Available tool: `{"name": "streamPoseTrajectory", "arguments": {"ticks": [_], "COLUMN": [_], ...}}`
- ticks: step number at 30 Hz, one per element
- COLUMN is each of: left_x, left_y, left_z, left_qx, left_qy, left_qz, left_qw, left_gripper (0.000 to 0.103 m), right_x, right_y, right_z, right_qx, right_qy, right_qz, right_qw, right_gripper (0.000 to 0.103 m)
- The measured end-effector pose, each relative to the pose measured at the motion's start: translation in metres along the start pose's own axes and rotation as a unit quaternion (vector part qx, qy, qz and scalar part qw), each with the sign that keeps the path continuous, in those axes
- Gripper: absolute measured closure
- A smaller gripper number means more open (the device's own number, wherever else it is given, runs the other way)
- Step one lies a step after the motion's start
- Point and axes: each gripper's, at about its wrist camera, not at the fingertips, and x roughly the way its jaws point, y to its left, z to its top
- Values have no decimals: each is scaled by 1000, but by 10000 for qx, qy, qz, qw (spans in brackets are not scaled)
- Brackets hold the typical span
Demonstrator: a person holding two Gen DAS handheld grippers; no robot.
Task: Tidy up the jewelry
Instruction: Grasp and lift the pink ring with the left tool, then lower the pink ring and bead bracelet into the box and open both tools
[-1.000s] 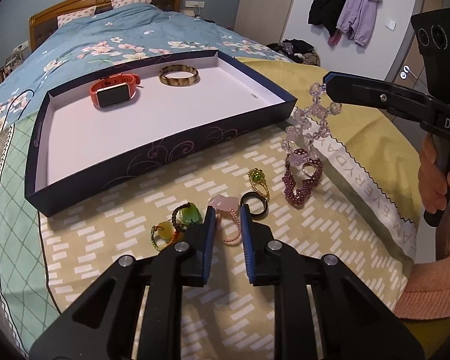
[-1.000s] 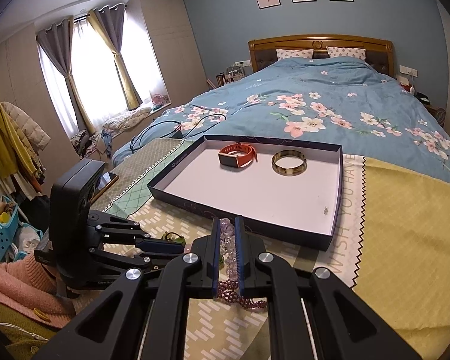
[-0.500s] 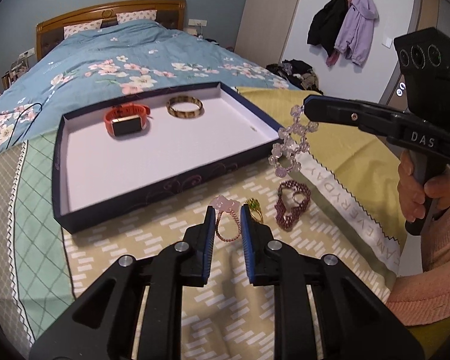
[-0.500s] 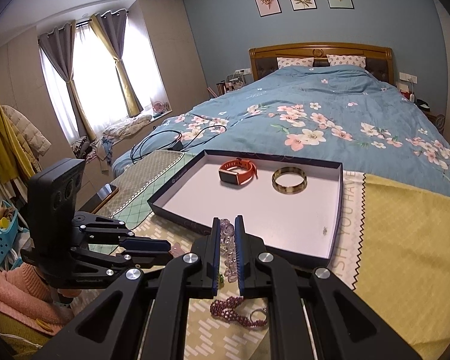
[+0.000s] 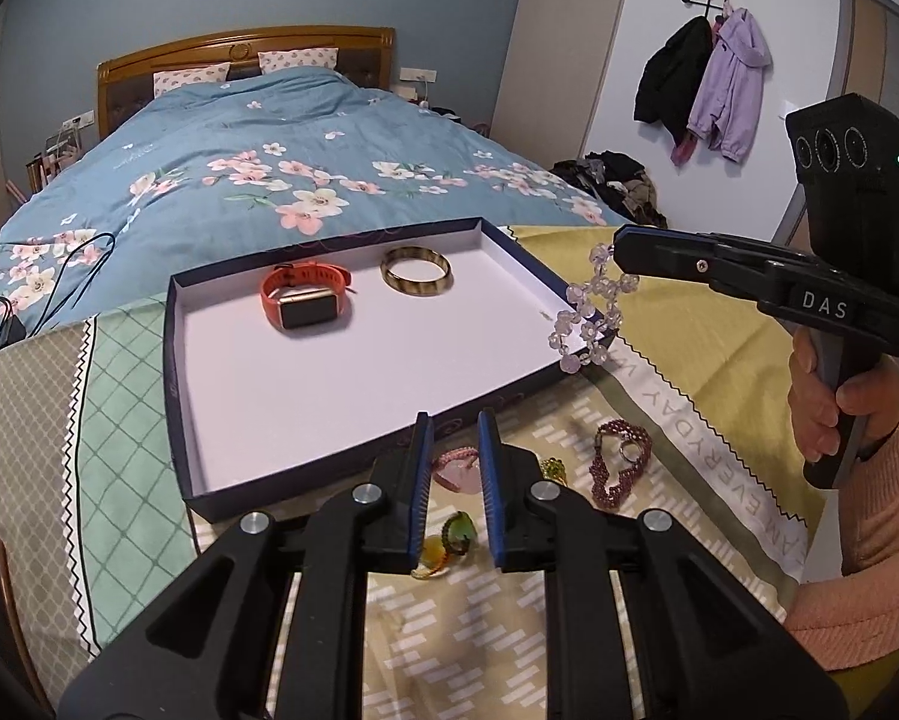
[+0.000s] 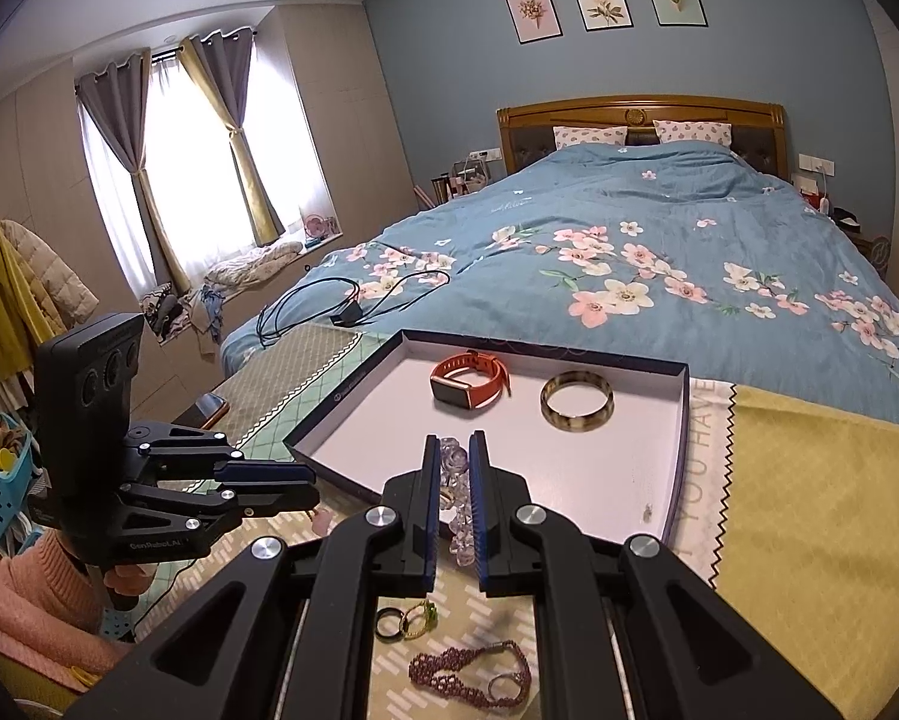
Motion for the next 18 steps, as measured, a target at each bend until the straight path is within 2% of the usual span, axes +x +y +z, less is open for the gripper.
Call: {"name": "streamPoseTrajectory", "arguments": {"ticks": [18], "left_x": [4], "left_y": [23], "left_z": [26], "left_qx": [-75], "left_qy": [-182], "left_qz": [321], "left_qw": [9993], "left_gripper": [88], "right_x": [27], "right_y": [-12], "right_z": [20], "right_qx": [162], "right_qy": [-47], "right_qz": [-54], "right_qw": [9998], "right_gripper": [95]}}
